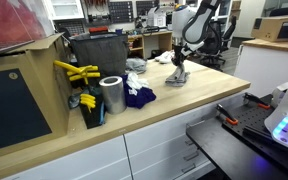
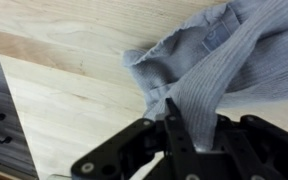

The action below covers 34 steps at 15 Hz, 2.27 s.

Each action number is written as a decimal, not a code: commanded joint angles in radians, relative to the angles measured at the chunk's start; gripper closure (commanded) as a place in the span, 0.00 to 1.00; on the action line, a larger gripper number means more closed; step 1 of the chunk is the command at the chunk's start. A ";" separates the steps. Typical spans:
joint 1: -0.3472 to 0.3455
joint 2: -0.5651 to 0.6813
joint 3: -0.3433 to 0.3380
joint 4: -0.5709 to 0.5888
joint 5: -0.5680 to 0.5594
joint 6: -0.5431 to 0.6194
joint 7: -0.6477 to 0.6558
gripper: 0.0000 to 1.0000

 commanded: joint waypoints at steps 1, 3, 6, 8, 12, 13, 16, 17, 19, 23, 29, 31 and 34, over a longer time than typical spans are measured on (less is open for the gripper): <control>0.021 -0.015 -0.021 -0.016 -0.066 -0.013 0.032 0.97; 0.019 -0.024 -0.019 -0.026 -0.107 -0.018 0.009 0.62; 0.018 -0.031 -0.014 -0.029 -0.159 -0.018 0.003 0.47; 0.017 -0.033 -0.011 -0.027 -0.182 -0.018 0.005 0.31; 0.018 -0.055 -0.007 -0.024 -0.191 -0.030 0.015 0.03; 0.018 -0.068 -0.004 -0.022 -0.182 -0.031 0.019 0.00; 0.027 -0.095 0.001 -0.001 -0.159 -0.025 0.063 0.00; 0.025 -0.092 0.015 0.014 -0.115 -0.023 0.078 0.00; 0.023 -0.082 0.043 0.039 -0.017 -0.024 0.097 0.00; 0.022 -0.011 0.076 0.096 0.159 -0.032 0.167 0.00; 0.083 0.064 -0.042 0.139 0.007 -0.085 0.538 0.42; 0.088 0.076 -0.058 0.145 -0.038 -0.110 0.633 0.58; 0.068 0.072 -0.029 0.145 -0.036 -0.179 0.704 0.80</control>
